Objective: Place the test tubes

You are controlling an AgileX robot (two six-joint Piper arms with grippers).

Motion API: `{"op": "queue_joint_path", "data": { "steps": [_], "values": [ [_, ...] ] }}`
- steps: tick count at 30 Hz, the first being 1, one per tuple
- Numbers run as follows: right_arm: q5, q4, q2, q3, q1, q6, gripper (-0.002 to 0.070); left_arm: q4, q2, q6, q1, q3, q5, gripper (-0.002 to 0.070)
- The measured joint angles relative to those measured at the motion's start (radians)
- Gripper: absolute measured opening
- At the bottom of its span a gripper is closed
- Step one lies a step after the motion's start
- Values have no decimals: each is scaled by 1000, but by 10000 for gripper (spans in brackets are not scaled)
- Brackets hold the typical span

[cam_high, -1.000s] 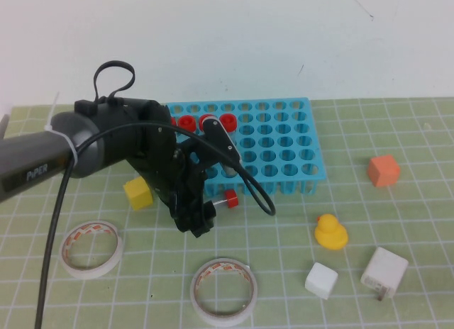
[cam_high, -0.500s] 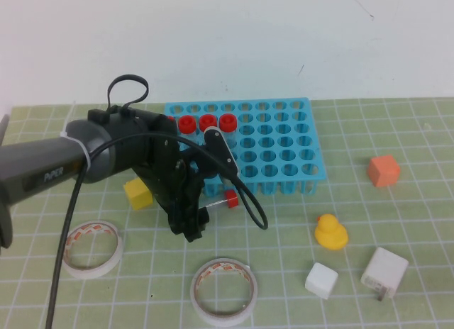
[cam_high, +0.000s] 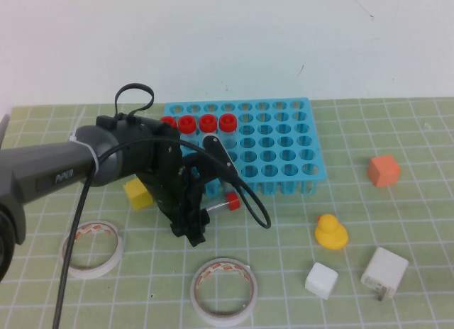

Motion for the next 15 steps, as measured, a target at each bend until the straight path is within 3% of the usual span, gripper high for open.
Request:
{"op": "queue_joint_path", "data": {
  "steps": [5,9,15],
  "values": [
    [-2,2,0,0,0,0,-1,0,1,-10,0,-4,25,368],
    [-6,11,0,0,0,0,-1,-4,1,-31,0,-5,66,208],
    [-14,15,0,0,0,0,-1,-37,-15,-100,0,-6,116,213]
  ]
}}
